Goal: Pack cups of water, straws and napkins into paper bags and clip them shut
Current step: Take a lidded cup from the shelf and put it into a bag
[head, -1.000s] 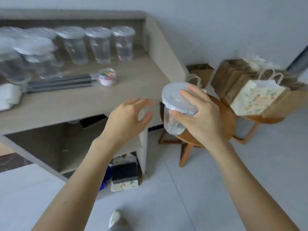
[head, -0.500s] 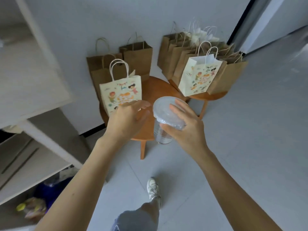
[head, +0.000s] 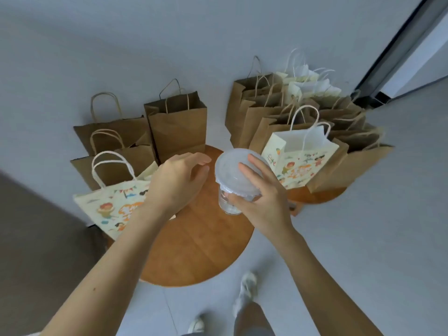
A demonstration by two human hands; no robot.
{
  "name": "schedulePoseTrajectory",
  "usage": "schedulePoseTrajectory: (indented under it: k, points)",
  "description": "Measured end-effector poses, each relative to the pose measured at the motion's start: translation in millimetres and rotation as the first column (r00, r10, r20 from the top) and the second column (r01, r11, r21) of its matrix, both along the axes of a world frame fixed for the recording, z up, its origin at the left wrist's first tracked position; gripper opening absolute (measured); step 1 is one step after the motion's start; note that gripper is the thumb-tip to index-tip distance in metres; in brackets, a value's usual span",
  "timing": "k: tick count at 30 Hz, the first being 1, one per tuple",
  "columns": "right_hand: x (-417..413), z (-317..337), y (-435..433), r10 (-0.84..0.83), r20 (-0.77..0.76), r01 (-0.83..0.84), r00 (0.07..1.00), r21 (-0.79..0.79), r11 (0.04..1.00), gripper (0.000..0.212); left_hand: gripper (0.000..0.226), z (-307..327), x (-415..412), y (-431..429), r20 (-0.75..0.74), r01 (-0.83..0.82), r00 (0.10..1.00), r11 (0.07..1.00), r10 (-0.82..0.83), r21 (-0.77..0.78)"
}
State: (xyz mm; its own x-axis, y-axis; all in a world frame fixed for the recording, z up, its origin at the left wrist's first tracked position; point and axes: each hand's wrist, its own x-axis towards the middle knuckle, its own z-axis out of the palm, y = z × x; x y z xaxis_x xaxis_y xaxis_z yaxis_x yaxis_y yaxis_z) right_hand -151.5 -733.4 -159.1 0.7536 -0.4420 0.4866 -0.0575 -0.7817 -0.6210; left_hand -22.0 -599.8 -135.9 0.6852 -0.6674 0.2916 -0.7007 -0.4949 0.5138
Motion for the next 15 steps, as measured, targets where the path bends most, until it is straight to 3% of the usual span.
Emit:
schedulePoseTrajectory:
  k: [8,15]
  points:
    - [145,-28,-137,0.342,-0.001,-0.342,0.940,0.035,0.939,0.056,0.024,-27,93,-107,-0.008,-0.309,0.951,0.950,0.309,-0.047]
    - [262,-36,-195,0.480,-0.015,-0.480,0.877,-0.035,0.876,0.053,0.016,-31,163,-144,-0.053,-0.528,0.847,0.849,0.529,0.031]
